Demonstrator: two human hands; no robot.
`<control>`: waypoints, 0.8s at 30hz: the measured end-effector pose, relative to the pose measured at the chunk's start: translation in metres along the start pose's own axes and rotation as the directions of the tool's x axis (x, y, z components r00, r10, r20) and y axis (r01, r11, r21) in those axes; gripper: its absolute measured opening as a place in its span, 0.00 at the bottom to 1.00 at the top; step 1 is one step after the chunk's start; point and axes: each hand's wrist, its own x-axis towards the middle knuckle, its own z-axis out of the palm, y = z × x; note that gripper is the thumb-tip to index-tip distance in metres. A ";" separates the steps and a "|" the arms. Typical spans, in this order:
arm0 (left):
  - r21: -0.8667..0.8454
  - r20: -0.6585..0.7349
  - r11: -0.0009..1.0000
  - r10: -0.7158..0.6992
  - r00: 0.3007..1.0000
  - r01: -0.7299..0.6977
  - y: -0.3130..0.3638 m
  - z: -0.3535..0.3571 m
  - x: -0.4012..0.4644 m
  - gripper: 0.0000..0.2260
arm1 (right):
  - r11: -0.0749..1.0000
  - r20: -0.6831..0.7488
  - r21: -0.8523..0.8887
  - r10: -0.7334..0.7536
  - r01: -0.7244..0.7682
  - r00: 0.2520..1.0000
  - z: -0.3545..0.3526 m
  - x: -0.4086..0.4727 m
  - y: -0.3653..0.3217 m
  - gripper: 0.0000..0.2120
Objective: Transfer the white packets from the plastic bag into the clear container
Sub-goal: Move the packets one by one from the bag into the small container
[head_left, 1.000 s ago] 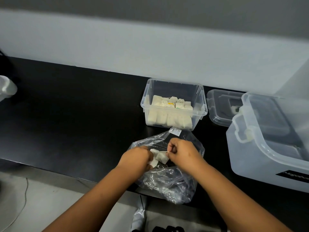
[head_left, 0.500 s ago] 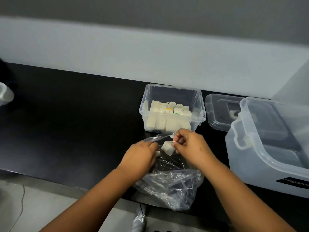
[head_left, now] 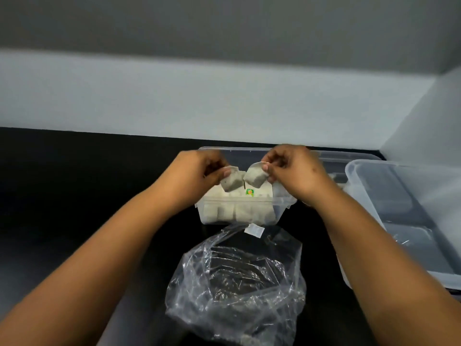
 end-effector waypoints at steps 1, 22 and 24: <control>0.023 0.017 1.000 -0.001 1.000 0.001 -0.004 -0.001 0.011 0.05 | 0.998 0.030 -0.055 0.018 -0.017 0.999 0.004 0.010 0.002 0.02; 0.123 0.455 0.992 -0.093 0.886 0.041 -0.052 0.022 0.078 0.00 | 0.833 0.503 -0.553 0.355 -0.023 0.788 0.067 0.063 0.017 0.12; 0.135 0.506 0.990 -0.101 0.856 0.036 -0.050 0.028 0.084 0.01 | 0.820 0.434 -0.569 0.359 -0.058 0.826 0.055 0.063 0.012 0.12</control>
